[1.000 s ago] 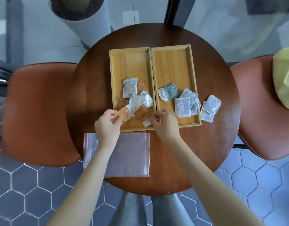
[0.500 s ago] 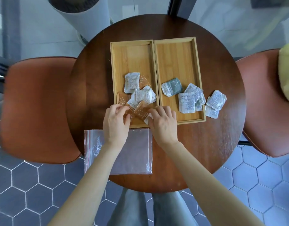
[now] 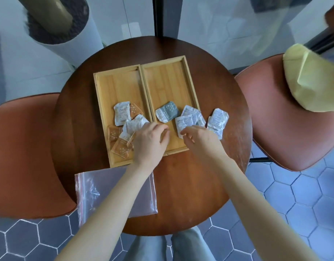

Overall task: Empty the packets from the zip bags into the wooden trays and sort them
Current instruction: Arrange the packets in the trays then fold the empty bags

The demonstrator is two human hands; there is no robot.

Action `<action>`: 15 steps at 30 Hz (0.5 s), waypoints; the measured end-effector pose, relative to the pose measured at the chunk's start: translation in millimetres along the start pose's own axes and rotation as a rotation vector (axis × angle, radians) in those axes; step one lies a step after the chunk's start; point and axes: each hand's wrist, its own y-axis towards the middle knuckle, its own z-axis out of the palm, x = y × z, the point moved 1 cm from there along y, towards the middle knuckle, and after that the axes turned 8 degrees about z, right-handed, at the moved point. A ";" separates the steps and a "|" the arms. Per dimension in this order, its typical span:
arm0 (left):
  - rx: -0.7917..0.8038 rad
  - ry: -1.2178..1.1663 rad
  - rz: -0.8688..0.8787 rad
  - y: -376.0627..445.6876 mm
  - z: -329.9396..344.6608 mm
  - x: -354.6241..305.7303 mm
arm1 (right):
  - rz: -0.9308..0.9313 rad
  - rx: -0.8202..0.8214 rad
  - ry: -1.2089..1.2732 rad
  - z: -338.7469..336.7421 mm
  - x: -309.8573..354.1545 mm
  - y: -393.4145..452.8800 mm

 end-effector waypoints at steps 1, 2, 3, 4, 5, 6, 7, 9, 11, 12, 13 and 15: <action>0.023 0.004 0.045 7.7 6.6 -8.9 | 0.032 -0.042 0.001 -8.2 -11.6 1.2; 0.044 0.013 0.087 15.2 14.2 -17.1 | 0.058 -0.094 -0.003 -14.7 -24.1 2.4; 0.064 0.028 0.127 22.3 21.9 -25.3 | 0.081 -0.147 -0.008 -19.5 -36.9 3.8; 0.084 0.045 0.162 28.9 29.3 -33.1 | 0.106 -0.195 -0.018 -22.9 -48.9 5.6; 0.103 0.059 0.191 34.5 36.5 -40.2 | 0.125 -0.234 -0.034 -24.6 -59.7 7.9; 0.117 0.069 0.217 39.2 43.1 -47.0 | 0.139 -0.258 -0.053 -24.7 -69.5 10.4; 0.127 0.077 0.239 42.3 49.5 -53.0 | 0.145 -0.277 -0.065 -23.5 -77.7 12.3; 0.146 0.100 0.284 44.4 61.7 -62.4 | 0.156 -0.279 -0.069 -19.9 -90.2 16.1; 0.184 0.130 0.328 41.5 73.2 -68.2 | 0.139 -0.239 -0.074 -16.5 -98.3 19.4; 0.207 0.151 0.344 39.5 78.4 -70.1 | 0.122 -0.223 -0.079 -14.7 -101.1 20.4; 0.225 0.184 0.360 37.9 83.2 -71.7 | 0.111 -0.221 -0.085 -13.1 -103.3 20.8; 0.246 0.264 0.391 37.3 91.2 -74.3 | 0.123 -0.256 -0.085 -11.2 -107.1 21.1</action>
